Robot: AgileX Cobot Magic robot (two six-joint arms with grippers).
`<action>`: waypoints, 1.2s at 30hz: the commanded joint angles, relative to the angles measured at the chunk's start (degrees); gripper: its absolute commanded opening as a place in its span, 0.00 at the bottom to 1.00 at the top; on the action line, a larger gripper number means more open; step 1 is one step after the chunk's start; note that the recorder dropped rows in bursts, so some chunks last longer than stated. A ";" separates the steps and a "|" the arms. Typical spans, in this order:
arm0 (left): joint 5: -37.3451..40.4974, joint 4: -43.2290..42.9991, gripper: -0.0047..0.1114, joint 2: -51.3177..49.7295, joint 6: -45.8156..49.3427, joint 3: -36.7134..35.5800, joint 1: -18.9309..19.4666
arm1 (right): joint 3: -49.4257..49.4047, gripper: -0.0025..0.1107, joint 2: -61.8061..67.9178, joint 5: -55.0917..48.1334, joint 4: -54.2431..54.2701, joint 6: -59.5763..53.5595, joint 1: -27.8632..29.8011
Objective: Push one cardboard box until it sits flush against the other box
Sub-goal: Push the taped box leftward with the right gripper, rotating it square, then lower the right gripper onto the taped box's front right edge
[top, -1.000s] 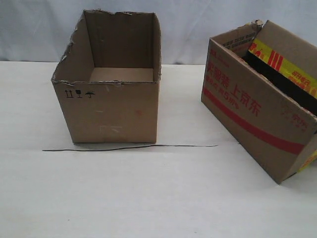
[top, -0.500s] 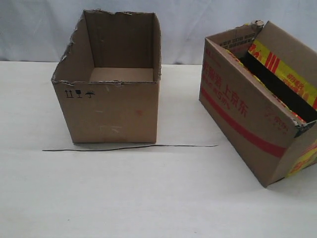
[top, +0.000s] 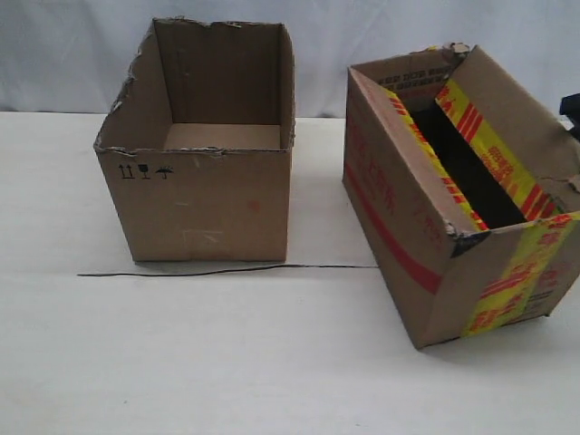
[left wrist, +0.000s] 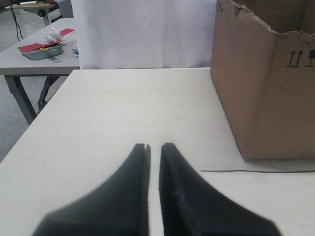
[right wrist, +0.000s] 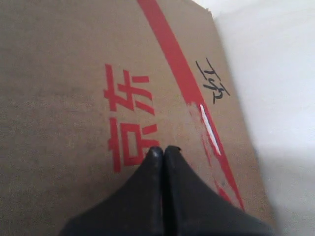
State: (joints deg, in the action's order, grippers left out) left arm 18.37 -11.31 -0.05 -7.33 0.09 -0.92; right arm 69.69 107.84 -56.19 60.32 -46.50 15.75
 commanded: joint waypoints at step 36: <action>-0.69 0.39 0.04 0.05 -0.23 -0.09 -0.46 | 0.29 0.02 -17.46 0.60 4.28 -8.49 -5.95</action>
State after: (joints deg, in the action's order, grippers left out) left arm 18.37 -11.31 -0.05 -7.33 0.09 -0.92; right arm 69.69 95.91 -54.89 67.03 -53.47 11.20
